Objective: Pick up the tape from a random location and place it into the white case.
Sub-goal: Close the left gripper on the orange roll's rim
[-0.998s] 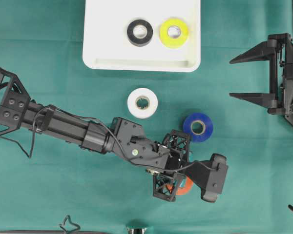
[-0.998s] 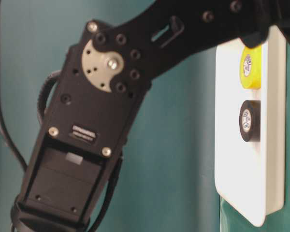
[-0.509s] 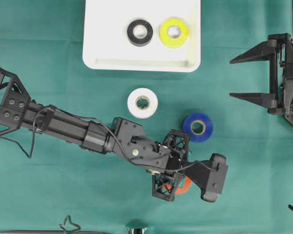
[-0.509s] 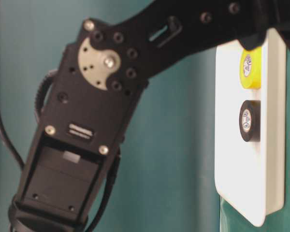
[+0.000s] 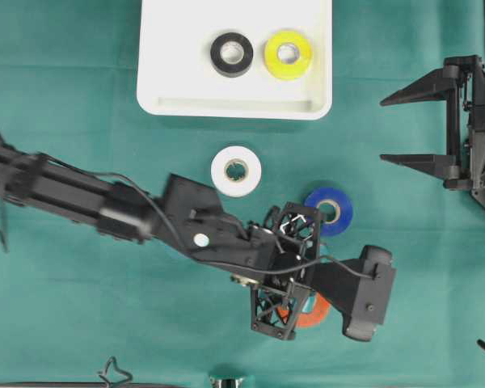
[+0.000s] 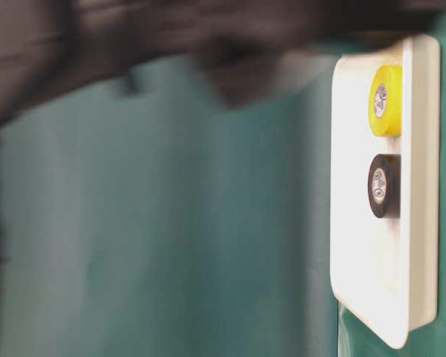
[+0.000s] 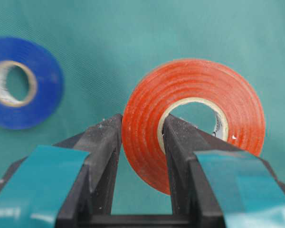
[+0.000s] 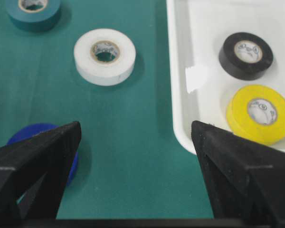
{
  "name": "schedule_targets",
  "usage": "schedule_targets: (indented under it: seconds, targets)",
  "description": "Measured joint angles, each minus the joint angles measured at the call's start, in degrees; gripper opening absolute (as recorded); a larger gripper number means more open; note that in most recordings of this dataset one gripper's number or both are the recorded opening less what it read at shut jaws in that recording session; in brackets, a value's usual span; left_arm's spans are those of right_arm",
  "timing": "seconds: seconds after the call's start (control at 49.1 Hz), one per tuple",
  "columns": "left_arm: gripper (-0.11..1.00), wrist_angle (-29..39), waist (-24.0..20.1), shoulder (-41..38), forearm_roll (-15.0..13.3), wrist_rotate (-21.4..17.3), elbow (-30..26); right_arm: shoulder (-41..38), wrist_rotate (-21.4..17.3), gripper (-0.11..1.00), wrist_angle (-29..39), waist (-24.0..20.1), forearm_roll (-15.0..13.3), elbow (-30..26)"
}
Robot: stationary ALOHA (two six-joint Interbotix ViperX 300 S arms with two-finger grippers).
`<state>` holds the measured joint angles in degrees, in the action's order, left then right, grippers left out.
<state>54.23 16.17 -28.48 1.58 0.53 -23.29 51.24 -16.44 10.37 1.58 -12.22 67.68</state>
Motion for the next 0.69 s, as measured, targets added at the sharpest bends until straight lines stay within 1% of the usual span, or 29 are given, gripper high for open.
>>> schedule_targets:
  seconds: [0.163,0.285,0.55,0.693]
  targets:
    - [0.22,1.67,0.00,4.48,0.09,0.00,-0.97,0.00,0.09,0.90,0.18,0.00,0.00,-0.09]
    - [0.22,4.31,-0.09,6.50,0.09,0.00,-2.55,0.00,0.00,0.90,0.44,0.00,0.00,-0.09]
    - [0.22,8.61,0.53,8.96,0.09,-0.18,-6.77,0.09,-0.09,0.90,0.62,0.00,0.00,0.00]
    - [0.22,10.20,0.62,8.96,0.09,-0.09,-7.21,0.00,-0.09,0.90,0.70,0.00,0.00,-0.09]
